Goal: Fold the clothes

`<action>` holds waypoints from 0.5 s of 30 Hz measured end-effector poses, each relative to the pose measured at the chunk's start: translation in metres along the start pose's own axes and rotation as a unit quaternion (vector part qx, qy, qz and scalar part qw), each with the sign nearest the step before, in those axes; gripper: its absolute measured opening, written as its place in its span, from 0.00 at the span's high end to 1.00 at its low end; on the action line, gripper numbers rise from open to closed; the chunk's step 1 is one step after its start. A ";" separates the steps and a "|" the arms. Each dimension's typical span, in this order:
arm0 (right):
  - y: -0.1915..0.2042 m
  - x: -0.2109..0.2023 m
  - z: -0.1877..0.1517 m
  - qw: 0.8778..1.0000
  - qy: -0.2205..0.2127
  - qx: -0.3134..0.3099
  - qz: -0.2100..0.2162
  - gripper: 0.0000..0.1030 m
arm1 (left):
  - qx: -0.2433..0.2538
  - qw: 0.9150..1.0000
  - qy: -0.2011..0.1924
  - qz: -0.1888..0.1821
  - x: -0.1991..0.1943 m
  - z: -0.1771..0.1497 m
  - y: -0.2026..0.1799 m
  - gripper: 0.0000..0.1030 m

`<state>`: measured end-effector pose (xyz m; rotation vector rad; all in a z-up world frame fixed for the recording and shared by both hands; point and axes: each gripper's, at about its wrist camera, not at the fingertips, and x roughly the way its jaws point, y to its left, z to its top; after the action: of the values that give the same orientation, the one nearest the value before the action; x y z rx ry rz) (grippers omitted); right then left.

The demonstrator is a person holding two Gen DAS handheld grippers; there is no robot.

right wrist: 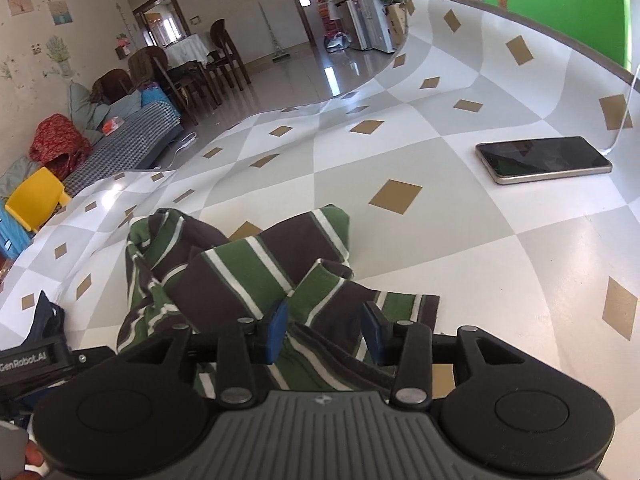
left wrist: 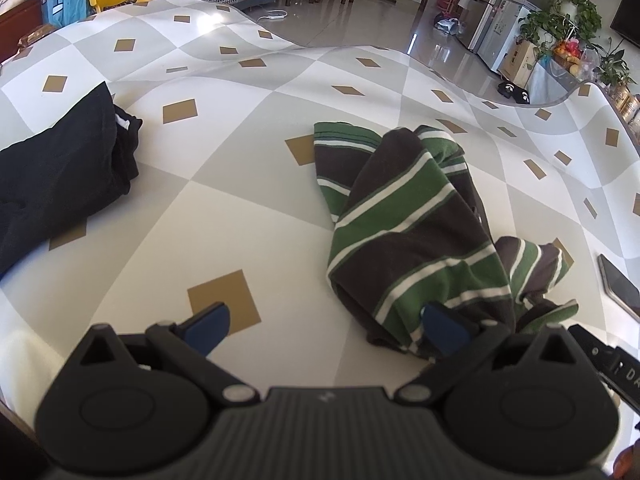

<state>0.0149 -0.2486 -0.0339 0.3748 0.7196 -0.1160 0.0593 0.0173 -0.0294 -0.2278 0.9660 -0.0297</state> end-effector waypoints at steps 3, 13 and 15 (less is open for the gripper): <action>-0.006 0.003 0.004 1.000 -0.006 0.009 -0.007 0.56 | 0.001 1.000 0.003 -0.003 0.001 -0.001 -0.002 0.00; 0.000 0.026 0.016 0.999 -0.016 0.030 0.008 0.52 | -0.013 1.000 0.021 -0.002 0.010 0.000 0.002 0.00; 0.002 0.034 0.015 1.000 -0.012 0.022 -0.004 0.52 | -0.016 1.000 0.023 -0.001 0.012 0.000 0.003 0.00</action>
<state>0.0500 -0.2516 -0.0453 0.4113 0.6965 -0.1436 0.0660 0.0184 -0.0394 -0.2575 1.0117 -0.0207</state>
